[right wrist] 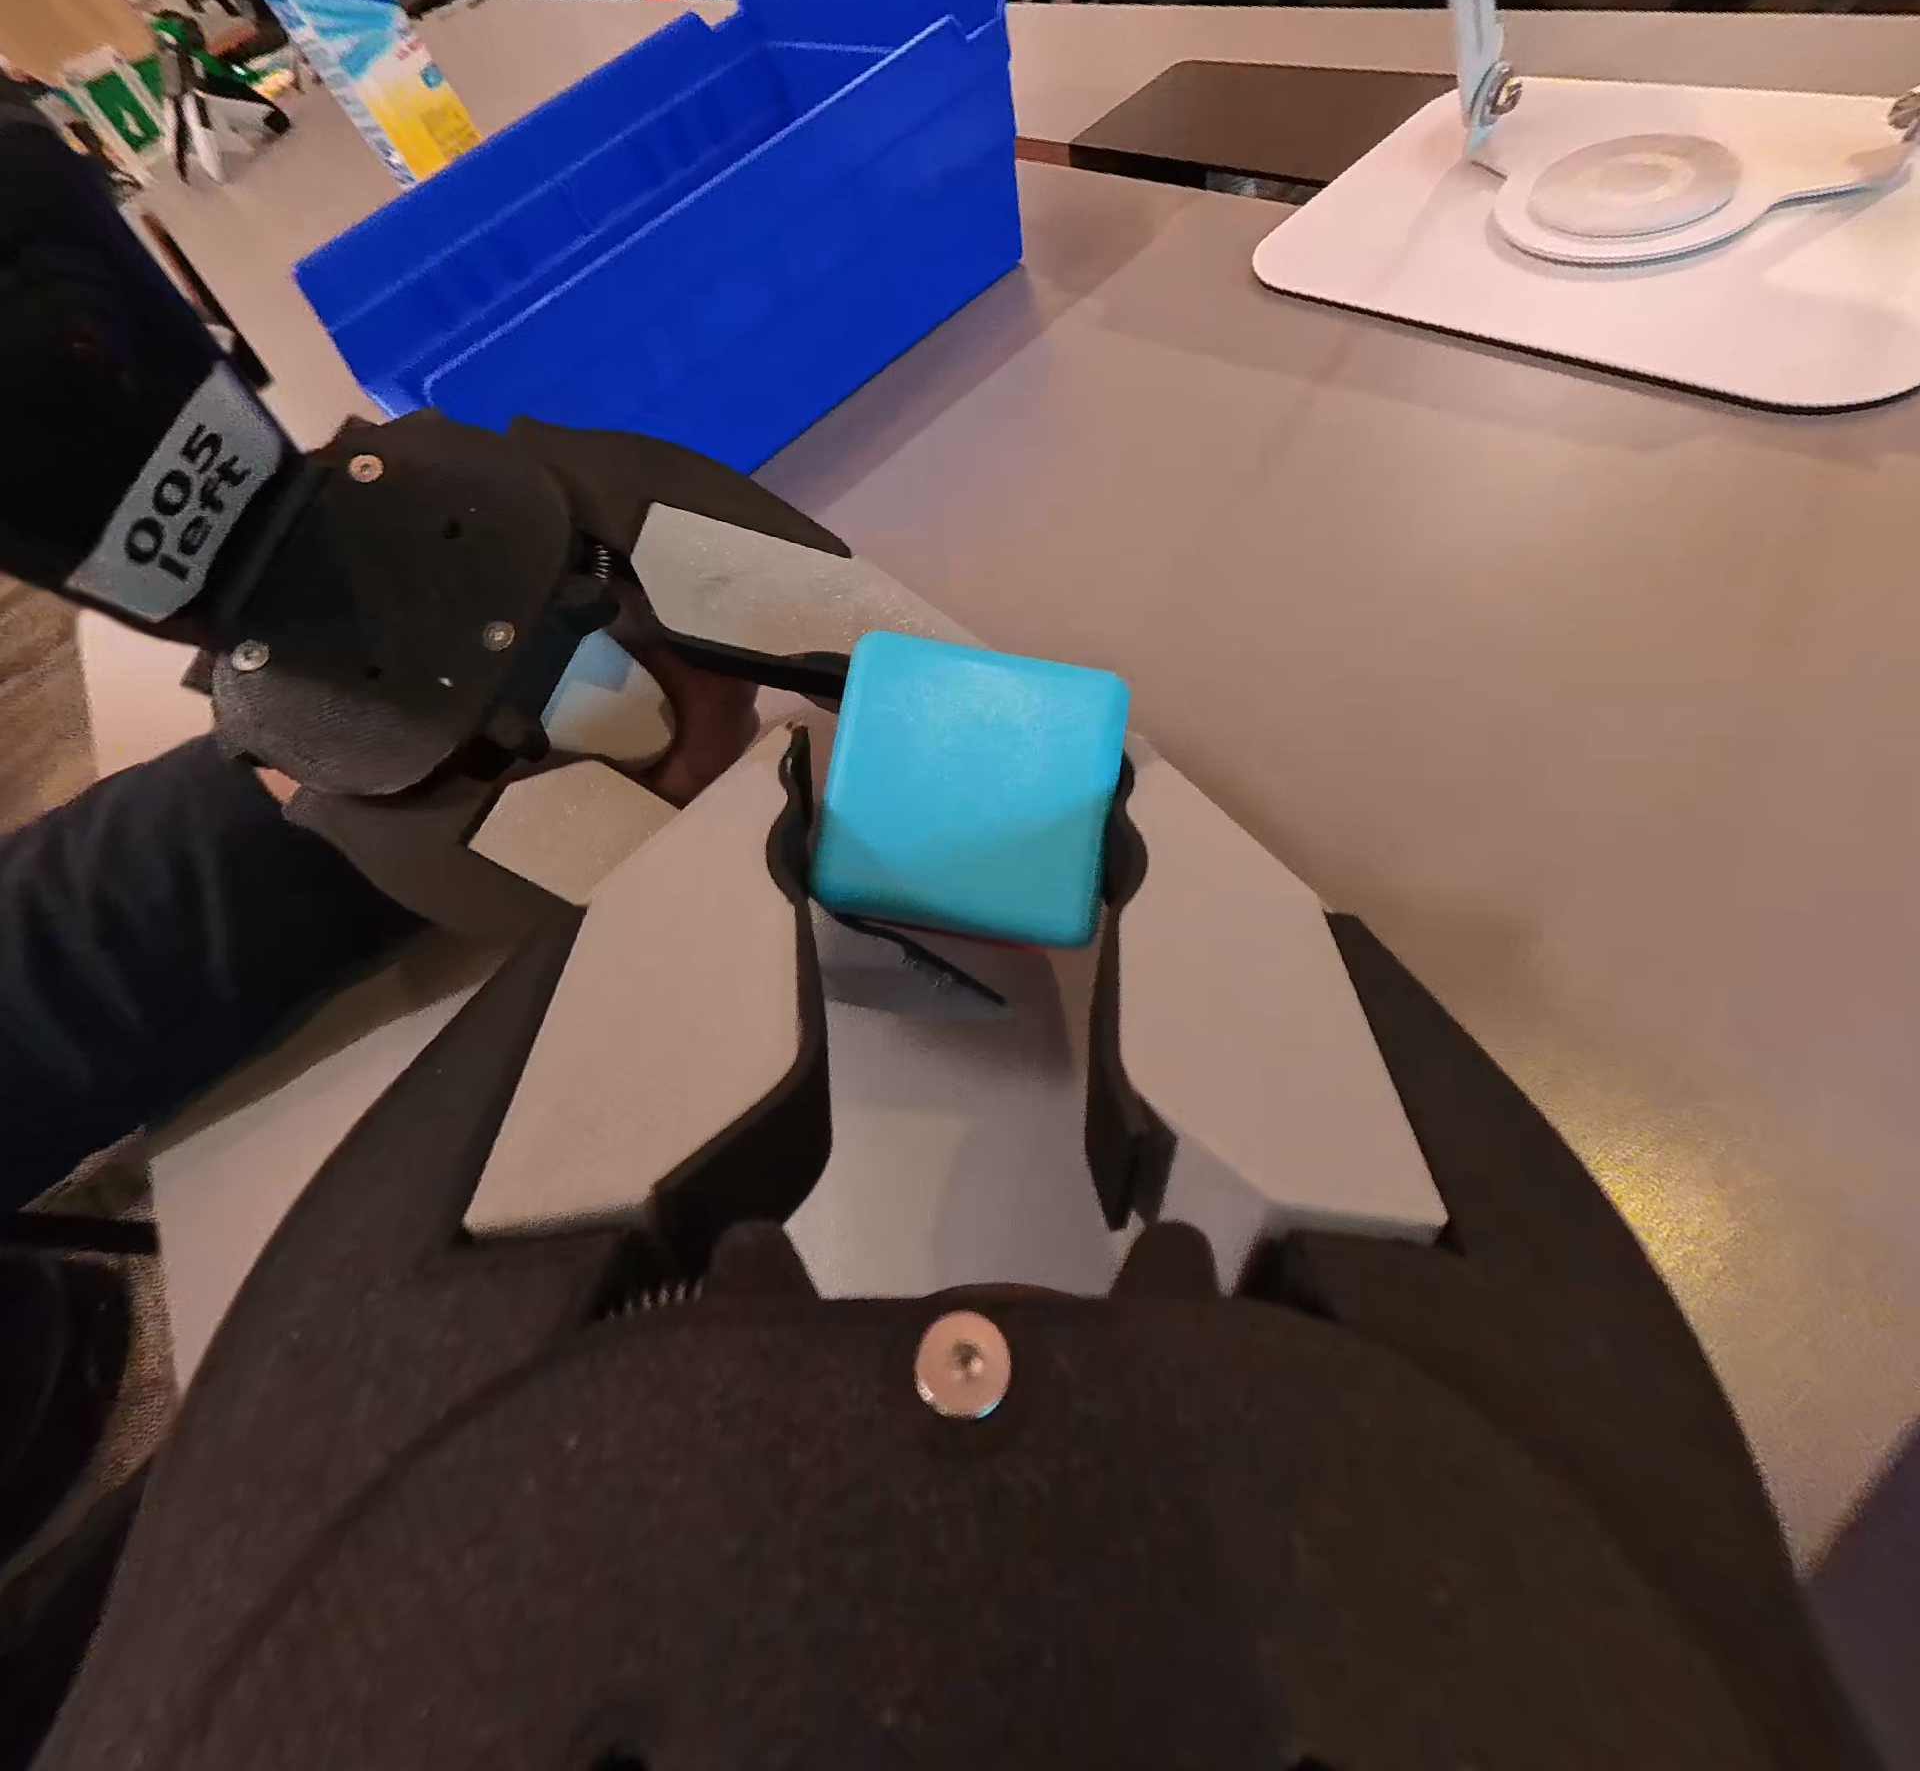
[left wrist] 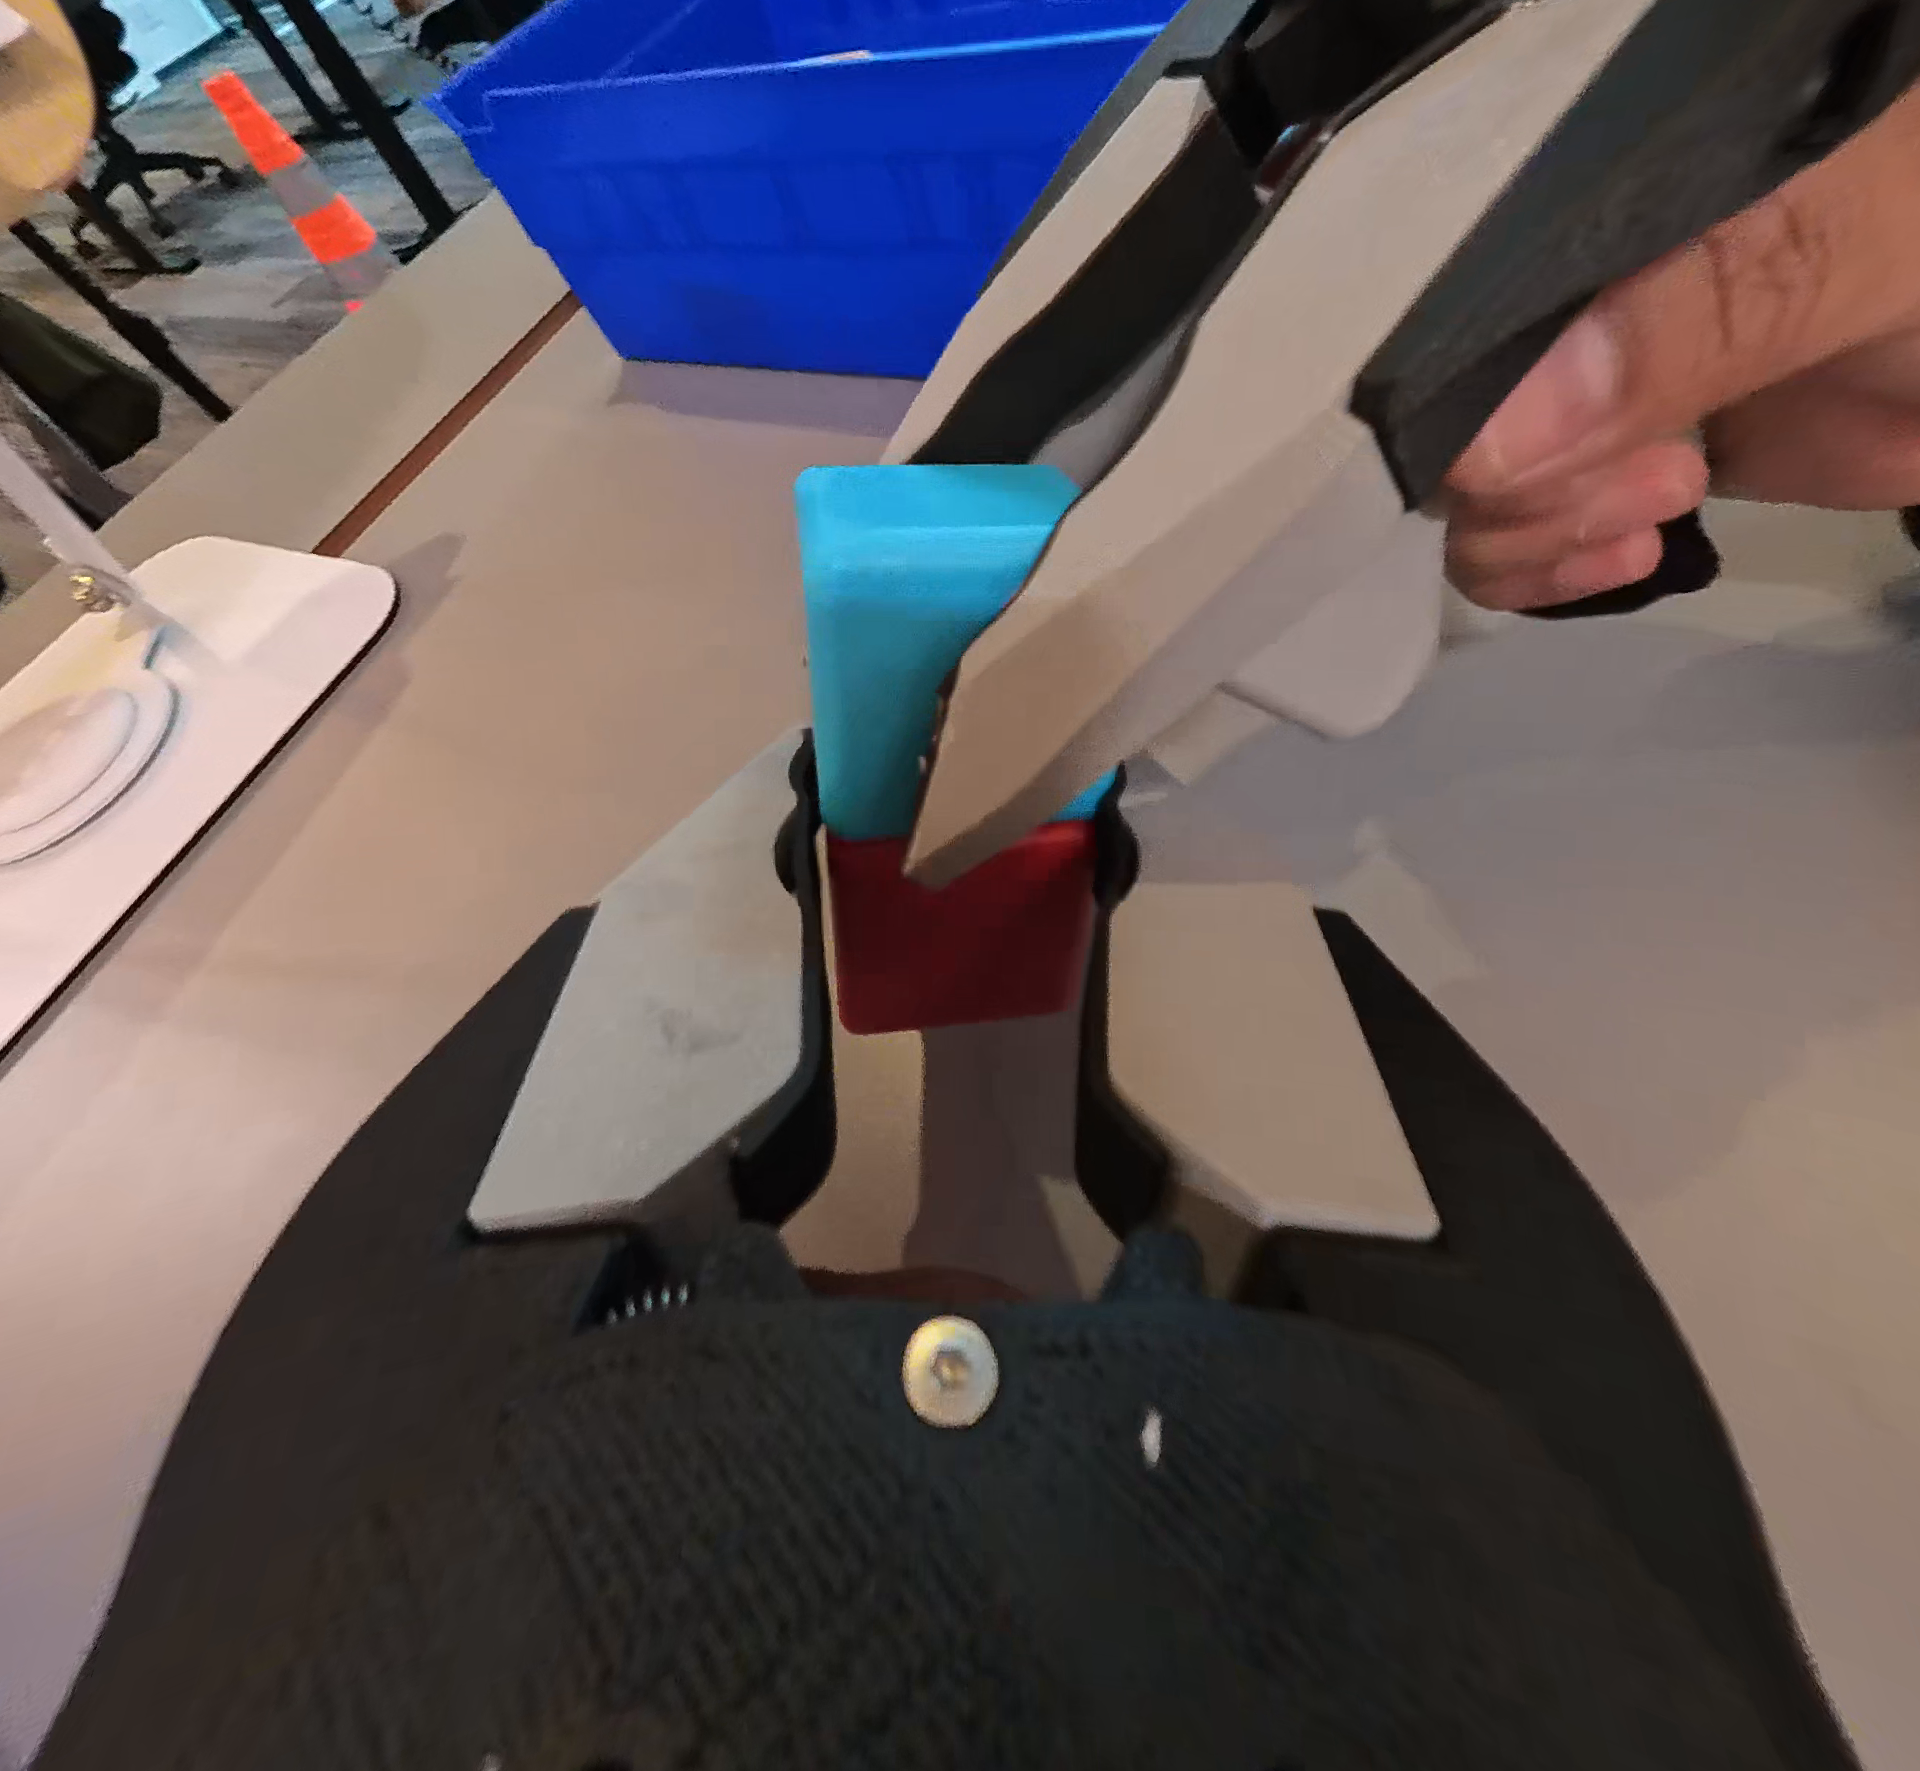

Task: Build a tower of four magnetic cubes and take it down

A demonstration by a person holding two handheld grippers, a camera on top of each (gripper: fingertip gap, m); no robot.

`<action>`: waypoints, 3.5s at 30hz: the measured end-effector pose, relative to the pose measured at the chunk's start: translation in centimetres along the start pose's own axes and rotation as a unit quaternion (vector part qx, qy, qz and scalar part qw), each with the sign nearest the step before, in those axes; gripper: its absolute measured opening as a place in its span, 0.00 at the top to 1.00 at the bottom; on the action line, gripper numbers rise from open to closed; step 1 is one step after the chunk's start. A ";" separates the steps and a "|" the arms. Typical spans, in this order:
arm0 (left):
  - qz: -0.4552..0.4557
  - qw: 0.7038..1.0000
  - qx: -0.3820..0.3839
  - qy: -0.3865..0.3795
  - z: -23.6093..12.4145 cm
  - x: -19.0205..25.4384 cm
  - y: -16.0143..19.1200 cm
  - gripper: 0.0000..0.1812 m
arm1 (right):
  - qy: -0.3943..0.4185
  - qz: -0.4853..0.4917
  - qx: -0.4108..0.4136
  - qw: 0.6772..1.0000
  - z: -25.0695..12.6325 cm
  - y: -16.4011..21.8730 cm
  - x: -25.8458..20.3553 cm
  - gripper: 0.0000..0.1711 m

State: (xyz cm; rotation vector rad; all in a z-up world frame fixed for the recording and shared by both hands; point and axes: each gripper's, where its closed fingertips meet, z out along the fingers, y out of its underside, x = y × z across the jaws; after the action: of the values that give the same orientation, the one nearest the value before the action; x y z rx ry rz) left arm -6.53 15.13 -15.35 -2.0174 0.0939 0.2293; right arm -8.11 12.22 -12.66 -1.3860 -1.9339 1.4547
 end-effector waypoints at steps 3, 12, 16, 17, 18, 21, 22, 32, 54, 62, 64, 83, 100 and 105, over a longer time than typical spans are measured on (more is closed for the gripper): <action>-0.001 1.000 0.009 0.019 -0.2 0.6 -0.3 0.72 | -0.019 0.007 0.000 1.000 -0.6 0.2 -0.2 0.69; 0.030 0.999 -0.010 0.014 0.3 1.0 0.6 0.73 | -0.027 0.064 0.008 0.998 -0.7 1.2 0.3 0.69; 0.045 0.999 -0.019 -0.004 0.7 0.8 0.9 0.73 | -0.014 0.067 0.007 0.998 -0.7 1.2 0.5 0.69; 0.051 0.998 -0.028 -0.008 0.9 0.8 1.2 0.72 | -0.013 0.067 0.006 0.998 -0.7 1.3 0.5 0.69; 0.060 0.998 -0.036 -0.011 1.0 0.8 1.5 0.71 | -0.012 0.069 0.005 0.998 -0.6 1.4 0.5 0.69; 0.067 0.997 -0.048 -0.009 0.9 0.8 1.7 0.71 | -0.023 0.069 0.006 0.997 -0.6 1.6 0.4 0.69; 0.058 0.997 -0.045 0.002 0.8 0.9 1.6 0.72 | -0.031 0.067 0.008 0.997 -0.7 1.5 0.2 0.69; -0.084 0.995 0.011 0.062 -0.5 -0.6 1.3 0.72 | -0.041 0.004 0.070 0.997 -7.0 -3.1 -0.3 0.69; -0.029 0.999 -0.011 0.028 0.5 0.1 1.3 0.72 | 0.420 0.027 -0.175 0.890 -21.3 4.7 28.7 0.68; -0.028 0.999 -0.009 0.025 0.5 0.0 1.3 0.72 | 0.428 0.038 -0.246 0.869 -20.9 7.9 30.7 0.71; -0.021 1.000 -0.003 0.023 0.4 0.0 1.1 0.72 | 0.423 0.041 -0.246 0.871 -20.8 8.1 30.7 0.70; 0.112 0.971 0.205 0.045 -2.8 3.8 -5.5 0.72 | -0.003 -0.006 -0.046 0.999 -12.0 -1.2 5.7 0.66; 0.134 0.960 0.242 0.048 -3.7 4.7 -6.7 0.72 | -0.253 0.122 -0.045 0.959 -4.8 0.3 -4.5 0.66; 0.128 0.964 0.229 0.036 -3.3 4.4 -6.5 0.72 | -0.228 0.115 -0.038 0.966 -5.1 0.1 -3.9 0.67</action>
State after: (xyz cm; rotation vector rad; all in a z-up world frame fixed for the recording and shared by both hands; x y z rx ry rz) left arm -0.75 15.22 -9.12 -1.5479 0.4181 0.2706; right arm -2.46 11.63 -9.59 -1.4452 -2.1716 1.9723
